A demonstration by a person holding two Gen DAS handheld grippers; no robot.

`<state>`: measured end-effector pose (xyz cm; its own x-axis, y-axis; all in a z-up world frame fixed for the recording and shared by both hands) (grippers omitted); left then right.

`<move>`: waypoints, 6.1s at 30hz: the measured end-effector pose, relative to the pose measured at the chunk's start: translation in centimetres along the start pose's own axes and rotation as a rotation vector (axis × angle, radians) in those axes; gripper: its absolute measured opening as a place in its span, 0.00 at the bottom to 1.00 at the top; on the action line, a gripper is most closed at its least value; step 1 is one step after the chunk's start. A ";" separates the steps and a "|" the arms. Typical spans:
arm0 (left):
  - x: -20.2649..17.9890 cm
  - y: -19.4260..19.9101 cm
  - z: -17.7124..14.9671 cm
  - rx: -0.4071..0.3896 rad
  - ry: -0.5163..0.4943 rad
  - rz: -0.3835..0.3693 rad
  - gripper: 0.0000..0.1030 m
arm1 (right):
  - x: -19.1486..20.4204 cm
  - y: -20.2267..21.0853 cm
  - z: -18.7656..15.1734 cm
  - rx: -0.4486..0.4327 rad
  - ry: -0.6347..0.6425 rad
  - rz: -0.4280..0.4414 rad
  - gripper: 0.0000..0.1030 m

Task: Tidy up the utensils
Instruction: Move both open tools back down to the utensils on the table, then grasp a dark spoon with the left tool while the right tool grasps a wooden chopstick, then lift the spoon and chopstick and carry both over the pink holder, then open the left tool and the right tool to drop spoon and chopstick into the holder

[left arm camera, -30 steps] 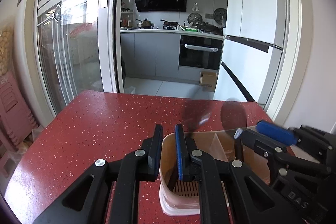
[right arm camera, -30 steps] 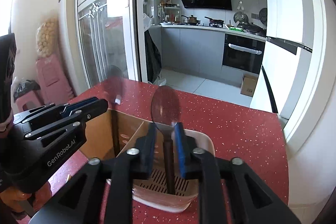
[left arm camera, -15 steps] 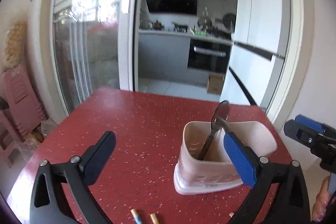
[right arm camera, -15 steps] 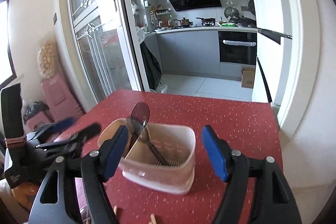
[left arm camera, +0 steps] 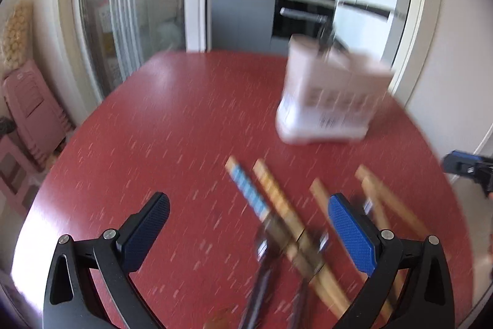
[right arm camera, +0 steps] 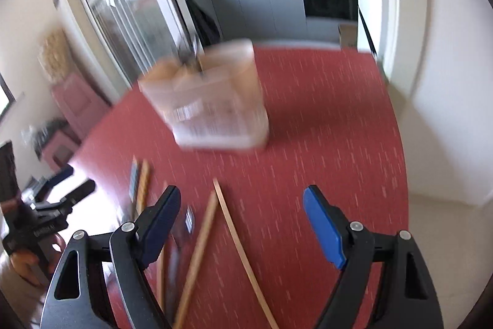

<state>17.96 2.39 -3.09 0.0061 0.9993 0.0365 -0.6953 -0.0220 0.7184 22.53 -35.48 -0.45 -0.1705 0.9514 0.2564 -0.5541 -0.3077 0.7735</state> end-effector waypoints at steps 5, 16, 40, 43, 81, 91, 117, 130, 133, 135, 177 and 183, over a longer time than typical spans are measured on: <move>0.9 -0.4 -3.1 0.076 -0.048 0.049 1.00 | -0.5 -0.9 -3.6 0.093 -0.018 -0.045 0.82; 1.5 -1.8 -5.6 0.170 -0.103 -0.027 1.00 | 0.5 -2.2 -5.5 0.176 0.066 -0.152 0.82; 0.2 -5.8 -3.7 0.277 -0.205 -0.065 1.00 | 2.4 -9.3 0.0 0.417 0.254 -0.182 0.52; 0.1 -6.0 -3.4 0.290 -0.229 -0.066 1.00 | 2.7 -10.1 0.8 0.458 0.270 -0.181 0.48; 0.0 0.9 -1.7 0.161 -0.120 -0.167 0.40 | 1.8 -3.3 -0.9 0.276 0.098 0.056 0.07; -0.3 3.7 1.9 0.020 -0.003 -0.197 0.40 | 2.5 0.7 1.2 0.129 0.046 0.173 0.07; -2.8 -0.5 20.9 -0.294 0.218 -0.268 0.40 | 1.4 1.8 19.5 -0.247 -0.073 0.229 0.07; -4.4 -5.3 22.5 -0.370 0.262 -0.261 0.40 | 3.3 -1.9 22.8 -0.429 0.052 0.117 0.06; -5.0 -5.8 21.9 -0.405 0.242 -0.250 0.40 | 4.1 -2.7 22.0 -0.469 0.120 0.070 0.06; -5.5 -6.1 21.5 -0.423 0.232 -0.244 0.40 | 4.4 -3.4 21.5 -0.487 0.150 0.048 0.06; -6.3 -6.5 16.2 -0.329 0.067 -0.085 0.40 | 5.5 -7.9 16.4 -0.320 0.317 0.045 0.20; -6.9 -6.6 16.3 -0.305 0.040 -0.071 0.40 | 4.5 -5.7 16.2 -0.350 0.244 0.064 0.43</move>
<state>34.19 -4.81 3.25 0.0382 0.9985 -0.0383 -0.8779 0.0519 0.4761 38.17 -29.63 5.66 -0.3779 0.9181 0.1198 -0.7720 -0.3838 0.5067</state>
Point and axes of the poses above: each gripper's, at about its wrist camera, not at the fingertips, and y roughly against the way its jaws point, x to its left, z to its top, the point moved 1 cm from there along -y, roughly the way its jaws point, and after that the axes turned 6 degrees about z, right-handed, at the moved point
